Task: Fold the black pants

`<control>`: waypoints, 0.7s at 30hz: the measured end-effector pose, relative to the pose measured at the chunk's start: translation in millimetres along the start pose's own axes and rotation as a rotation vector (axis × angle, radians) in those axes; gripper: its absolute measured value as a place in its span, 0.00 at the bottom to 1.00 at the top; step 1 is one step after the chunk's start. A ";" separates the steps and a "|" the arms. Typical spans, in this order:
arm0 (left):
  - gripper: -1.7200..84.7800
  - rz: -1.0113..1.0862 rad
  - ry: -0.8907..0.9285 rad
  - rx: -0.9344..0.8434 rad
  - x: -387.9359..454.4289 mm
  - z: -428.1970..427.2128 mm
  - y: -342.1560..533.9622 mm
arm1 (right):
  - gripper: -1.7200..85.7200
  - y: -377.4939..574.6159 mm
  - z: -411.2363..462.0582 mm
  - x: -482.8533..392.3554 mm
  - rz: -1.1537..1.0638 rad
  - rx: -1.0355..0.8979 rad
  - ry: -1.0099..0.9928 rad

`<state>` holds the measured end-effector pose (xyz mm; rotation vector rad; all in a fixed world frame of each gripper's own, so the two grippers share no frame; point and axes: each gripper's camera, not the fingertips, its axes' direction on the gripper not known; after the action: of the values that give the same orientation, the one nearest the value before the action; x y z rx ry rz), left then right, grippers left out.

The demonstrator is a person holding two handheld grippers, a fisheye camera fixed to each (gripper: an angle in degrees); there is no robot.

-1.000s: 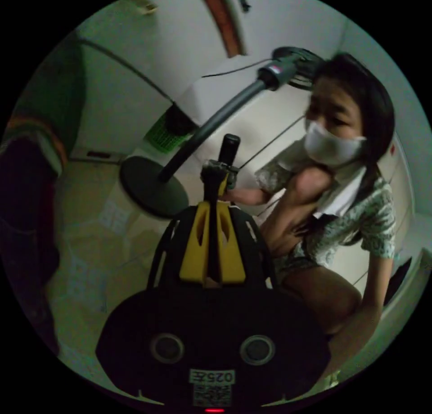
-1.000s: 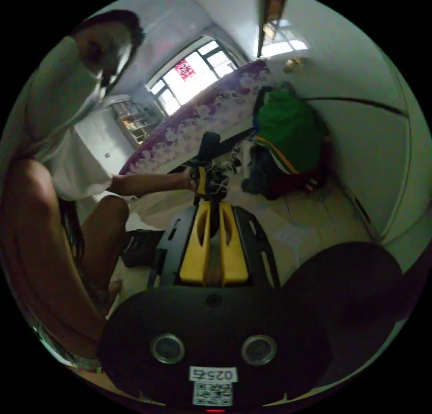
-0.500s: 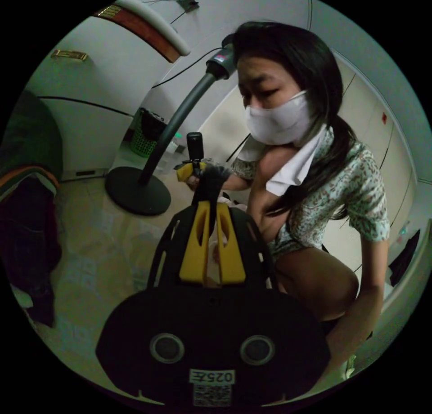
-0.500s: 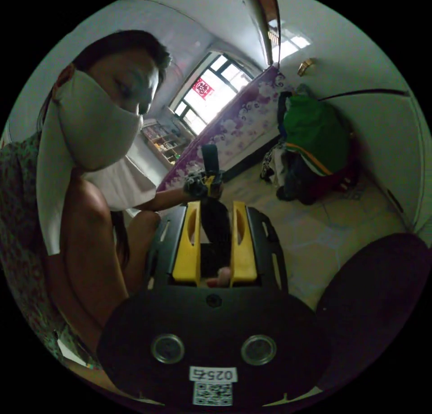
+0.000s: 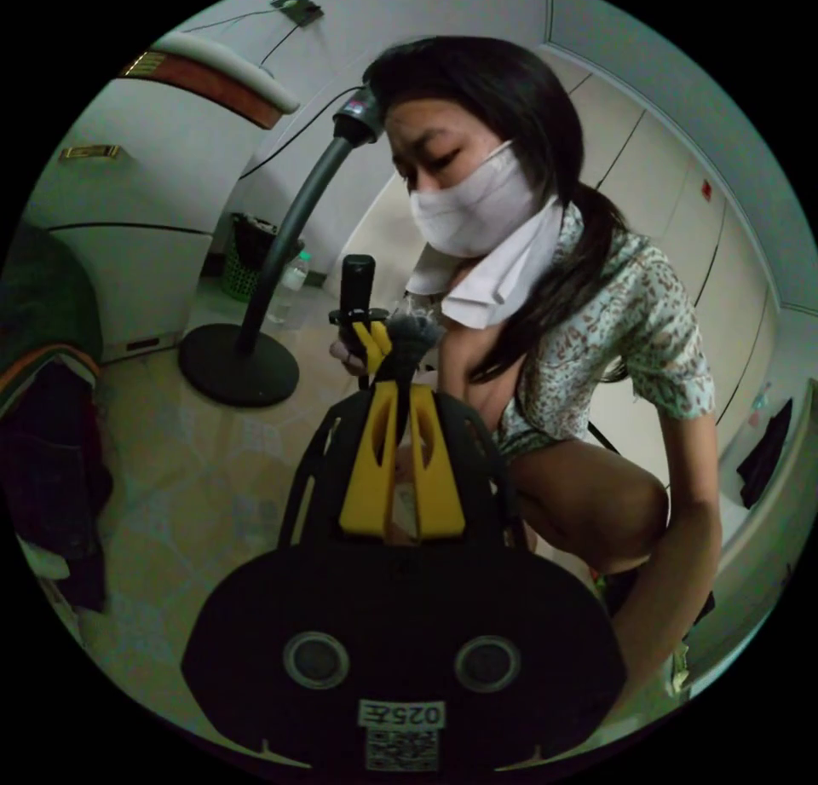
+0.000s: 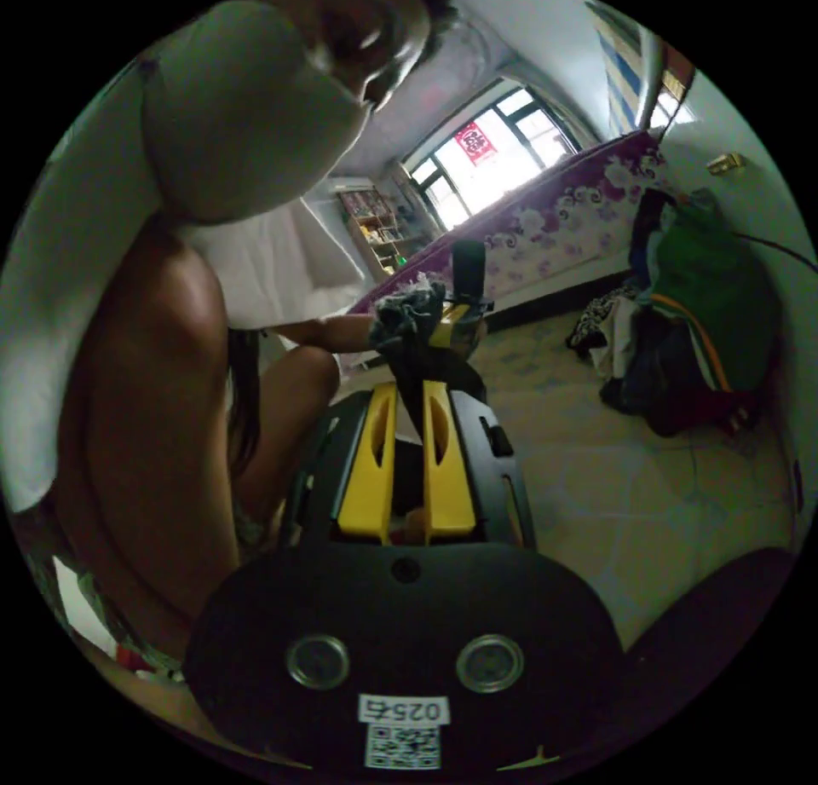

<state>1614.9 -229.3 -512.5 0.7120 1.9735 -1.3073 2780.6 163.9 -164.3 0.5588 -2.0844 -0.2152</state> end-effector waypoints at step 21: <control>0.00 -0.214 0.009 -0.046 -127.7 166.6 18.5 | 0.01 110.2 -65.5 119.7 0.184 -0.092 0.469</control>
<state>1747.1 -388.5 -472.6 0.4961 2.1263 -1.3790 2746.7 209.0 1.7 0.3207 -1.6478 -0.0639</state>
